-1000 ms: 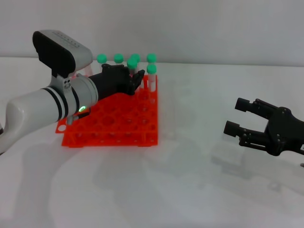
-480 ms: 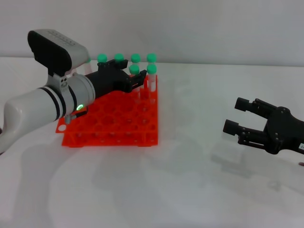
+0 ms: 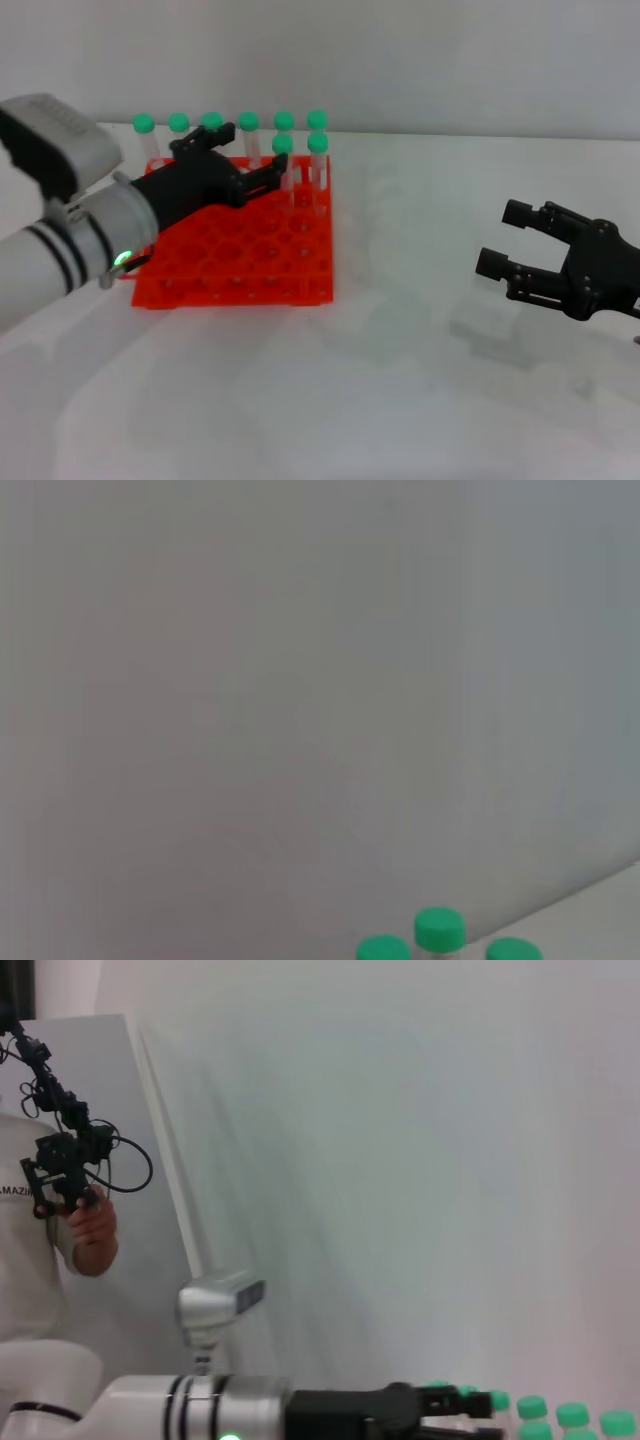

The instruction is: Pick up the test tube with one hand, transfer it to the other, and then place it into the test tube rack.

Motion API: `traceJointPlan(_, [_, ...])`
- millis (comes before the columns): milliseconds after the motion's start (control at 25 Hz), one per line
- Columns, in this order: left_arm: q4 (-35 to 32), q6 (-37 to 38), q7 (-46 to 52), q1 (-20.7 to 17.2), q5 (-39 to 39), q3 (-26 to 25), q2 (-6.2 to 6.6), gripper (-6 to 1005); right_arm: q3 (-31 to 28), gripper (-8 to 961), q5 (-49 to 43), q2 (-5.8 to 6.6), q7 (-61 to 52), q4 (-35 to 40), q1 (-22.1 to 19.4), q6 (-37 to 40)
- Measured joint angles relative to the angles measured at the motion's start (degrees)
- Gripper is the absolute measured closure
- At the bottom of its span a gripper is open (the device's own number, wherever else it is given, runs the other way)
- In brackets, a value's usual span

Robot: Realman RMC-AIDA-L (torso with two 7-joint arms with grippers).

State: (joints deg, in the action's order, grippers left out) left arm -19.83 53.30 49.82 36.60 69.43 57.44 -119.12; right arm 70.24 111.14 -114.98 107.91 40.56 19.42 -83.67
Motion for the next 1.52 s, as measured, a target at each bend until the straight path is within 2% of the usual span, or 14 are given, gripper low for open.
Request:
traceJointPlan(120, [-1.15,4.32,-1.42,-2.94,-0.99,-0.16,-0.02,122,-1.70,89,0.02,0.01,2.12,-0.40,-0.57,-0.20])
traceJointPlan(320, [-1.47,13.18,-7.24,-8.15,-7.23,-0.23,0.00,105,-4.57,90,0.25,0.02,6.57,-3.17,-1.27,-0.62])
traceJointPlan(480, [-1.47,17.24,-9.92,-10.20,-11.62,-0.22,0.17,105,-11.70,92,0.55,0.02,13.36,-10.06,-1.39,-3.31])
traceJointPlan(720, [-1.61,19.10,-9.37,-11.18,-15.90,-0.25,0.51,105,-25.92,94,0.72,0.06,24.96,-21.05,-1.63,-4.20])
traceJointPlan(1040, [-0.59,18.94,-8.46,-14.04,-27.93,-0.39,0.28,105,-43.26,93,0.76,0.29,30.05,-25.35,-3.17,-4.05])
traceJointPlan(1320, [4.24,16.10,-14.00,-14.44,-39.99,-0.41,-0.03,105,-51.77,93,0.76,0.37,30.36,-25.50,-3.76,1.04])
traceJointPlan(1520, [6.61,16.39,-18.69,-13.71,-43.76,-0.35,-0.38,105,-52.63,94,0.36,0.51,30.81,-25.10,-4.35,3.21])
